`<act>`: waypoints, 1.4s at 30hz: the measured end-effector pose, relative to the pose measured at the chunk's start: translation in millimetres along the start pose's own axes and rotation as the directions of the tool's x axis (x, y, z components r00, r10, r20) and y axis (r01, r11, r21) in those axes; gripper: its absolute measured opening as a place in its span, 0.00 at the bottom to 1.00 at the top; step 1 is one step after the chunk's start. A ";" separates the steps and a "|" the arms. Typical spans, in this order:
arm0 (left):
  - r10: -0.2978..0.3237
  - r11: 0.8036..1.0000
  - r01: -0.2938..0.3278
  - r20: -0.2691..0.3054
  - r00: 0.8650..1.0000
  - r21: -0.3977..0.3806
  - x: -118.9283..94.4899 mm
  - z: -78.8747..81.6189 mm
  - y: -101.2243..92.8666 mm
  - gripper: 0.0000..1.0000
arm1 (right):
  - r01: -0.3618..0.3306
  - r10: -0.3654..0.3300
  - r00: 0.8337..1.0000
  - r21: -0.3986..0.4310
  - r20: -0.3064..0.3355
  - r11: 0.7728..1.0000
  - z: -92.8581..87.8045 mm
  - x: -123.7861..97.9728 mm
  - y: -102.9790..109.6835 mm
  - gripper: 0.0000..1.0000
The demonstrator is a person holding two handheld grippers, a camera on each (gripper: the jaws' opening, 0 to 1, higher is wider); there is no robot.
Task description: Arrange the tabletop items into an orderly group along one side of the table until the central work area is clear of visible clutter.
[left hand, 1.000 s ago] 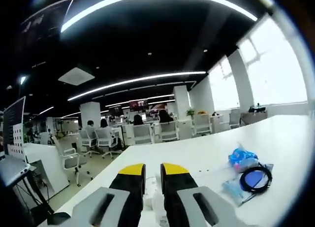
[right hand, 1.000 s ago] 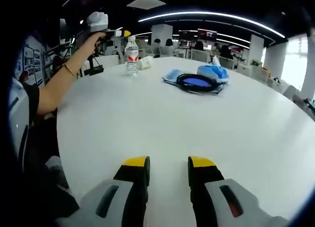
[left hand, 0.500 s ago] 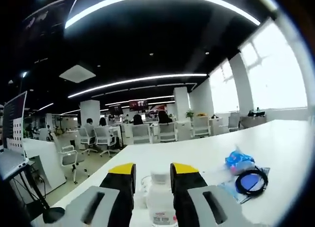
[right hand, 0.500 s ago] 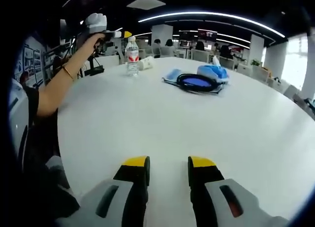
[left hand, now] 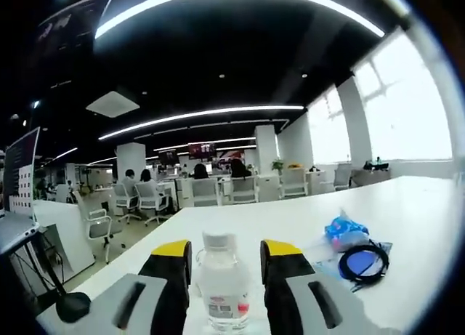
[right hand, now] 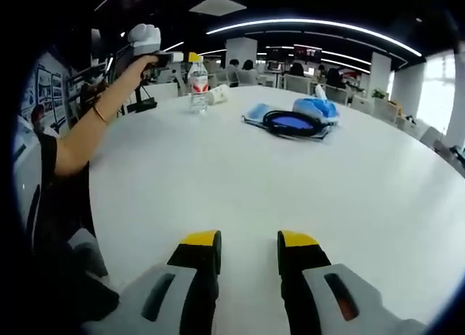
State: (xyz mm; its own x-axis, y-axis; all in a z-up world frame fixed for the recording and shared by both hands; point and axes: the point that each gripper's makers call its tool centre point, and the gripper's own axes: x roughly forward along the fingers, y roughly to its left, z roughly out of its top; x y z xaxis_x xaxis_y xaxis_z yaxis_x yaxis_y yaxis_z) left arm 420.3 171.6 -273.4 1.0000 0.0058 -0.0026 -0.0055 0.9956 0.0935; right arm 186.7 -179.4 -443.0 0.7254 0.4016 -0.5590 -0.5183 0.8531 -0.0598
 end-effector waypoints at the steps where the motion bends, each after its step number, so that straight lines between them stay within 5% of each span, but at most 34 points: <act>1: -0.001 1.000 0.001 -0.004 1.000 -0.004 -0.1 -0.9 -0.2 0.44 | -0.001 0.001 1.000 0.000 0.001 1.000 -0.2 -0.6 0.2 0.29; 14: 0.129 0.983 -0.130 -0.019 0.991 -0.129 1.7 -19.3 3.7 0.58 | -0.006 0.006 1.000 -0.004 0.006 1.000 0.2 -2.5 1.6 0.29; 29: 0.199 0.967 -0.211 -0.094 0.976 -0.142 13.2 -71.3 -5.6 0.59 | -0.007 0.007 1.000 0.010 0.009 1.000 -4.7 -3.9 -3.9 0.29; 34: 0.232 0.957 -0.248 -0.112 0.966 -0.153 19.8 -81.9 -0.7 0.53 | -0.003 0.003 1.000 0.014 0.007 1.000 -5.9 -3.8 -6.9 0.29; 42: 0.194 0.970 -0.209 -0.129 0.973 -0.121 26.2 -89.1 -1.5 0.39 | 0.001 -0.001 1.000 0.027 0.004 1.000 -9.2 -3.5 -10.2 0.29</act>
State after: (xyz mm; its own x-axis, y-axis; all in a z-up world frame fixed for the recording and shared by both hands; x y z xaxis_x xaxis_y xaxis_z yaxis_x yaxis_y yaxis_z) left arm 446.2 178.6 -362.4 0.9710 0.2106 -0.1131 -0.2152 0.9761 -0.0295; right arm 185.3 -192.6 -448.1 0.7277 0.4021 -0.5557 -0.5052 0.8622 -0.0378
